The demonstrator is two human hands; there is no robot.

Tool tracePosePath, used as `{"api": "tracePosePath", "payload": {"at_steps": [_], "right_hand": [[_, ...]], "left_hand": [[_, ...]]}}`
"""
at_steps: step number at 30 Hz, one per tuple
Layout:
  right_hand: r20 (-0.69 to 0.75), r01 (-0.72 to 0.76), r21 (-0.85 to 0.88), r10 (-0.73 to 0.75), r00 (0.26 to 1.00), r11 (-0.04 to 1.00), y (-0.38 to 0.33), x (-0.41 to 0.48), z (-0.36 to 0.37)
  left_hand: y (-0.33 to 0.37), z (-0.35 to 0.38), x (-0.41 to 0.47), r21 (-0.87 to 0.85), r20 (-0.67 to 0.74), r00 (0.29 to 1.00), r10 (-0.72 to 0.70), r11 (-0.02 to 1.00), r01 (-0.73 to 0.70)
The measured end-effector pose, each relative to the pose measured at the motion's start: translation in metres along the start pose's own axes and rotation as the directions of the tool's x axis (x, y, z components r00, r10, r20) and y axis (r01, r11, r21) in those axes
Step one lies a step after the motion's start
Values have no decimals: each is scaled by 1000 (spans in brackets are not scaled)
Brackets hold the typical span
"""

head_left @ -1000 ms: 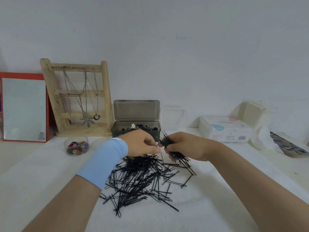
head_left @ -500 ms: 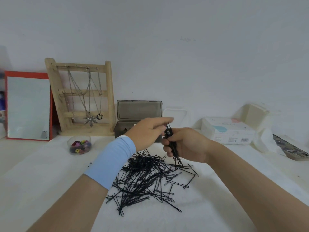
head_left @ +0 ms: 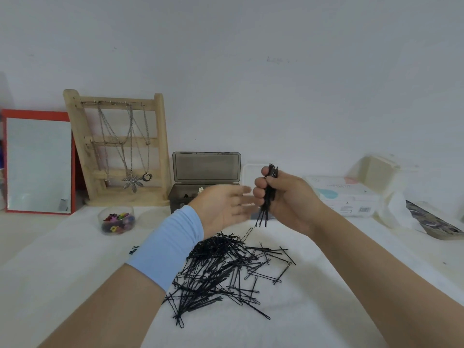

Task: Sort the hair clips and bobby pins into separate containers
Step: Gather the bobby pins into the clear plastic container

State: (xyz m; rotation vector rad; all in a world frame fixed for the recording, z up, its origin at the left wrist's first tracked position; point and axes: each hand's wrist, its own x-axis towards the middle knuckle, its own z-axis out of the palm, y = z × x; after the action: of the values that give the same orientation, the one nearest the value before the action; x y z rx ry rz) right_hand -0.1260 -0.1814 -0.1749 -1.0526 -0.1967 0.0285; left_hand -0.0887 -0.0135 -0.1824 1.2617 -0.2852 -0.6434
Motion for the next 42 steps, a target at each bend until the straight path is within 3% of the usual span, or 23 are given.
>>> {"api": "tracePosePath", "payload": {"at_steps": [3,7,11,15,25,28,31,34,38,40,42], "right_hand": [[-62,142,50,-138,988,989,0,2,2],[-136,236,-50,-241,961,970,2,1,7],[-150,212,-233,-250,957,949,10,2,9],[-85,172,-303,-206,975,937,15,2,10],[-123,304,-448,-394,911,841,11,4,6],[-138,312,-489,-425,895,814,10,3,7],[-118,311,-329,-365,923,892,12,3,10],[-111,288,-246,-322,940,926,16,5,13],[-74,252,-317,-288,955,915,23,4,12],[-79,238,-353,-283,956,905,23,4,13],[-83,237,-315,-276,958,919,19,3,12]], "left_hand": [[-8,8,-8,64,118,980,-158,986,151],[-4,20,-12,-265,240,962,-132,944,196],[-1,20,-11,-438,236,967,-96,878,193],[-3,16,-9,-561,242,966,-94,798,218],[7,21,-11,-602,77,995,-62,792,96],[12,23,-13,-579,112,993,-38,809,97],[7,24,-11,-583,208,978,-8,802,130],[6,21,-11,-635,301,954,15,750,188],[6,16,-6,-734,255,967,-20,647,207],[6,15,-7,-671,267,962,-63,704,233],[7,13,-10,-423,215,963,-165,873,244]]}}
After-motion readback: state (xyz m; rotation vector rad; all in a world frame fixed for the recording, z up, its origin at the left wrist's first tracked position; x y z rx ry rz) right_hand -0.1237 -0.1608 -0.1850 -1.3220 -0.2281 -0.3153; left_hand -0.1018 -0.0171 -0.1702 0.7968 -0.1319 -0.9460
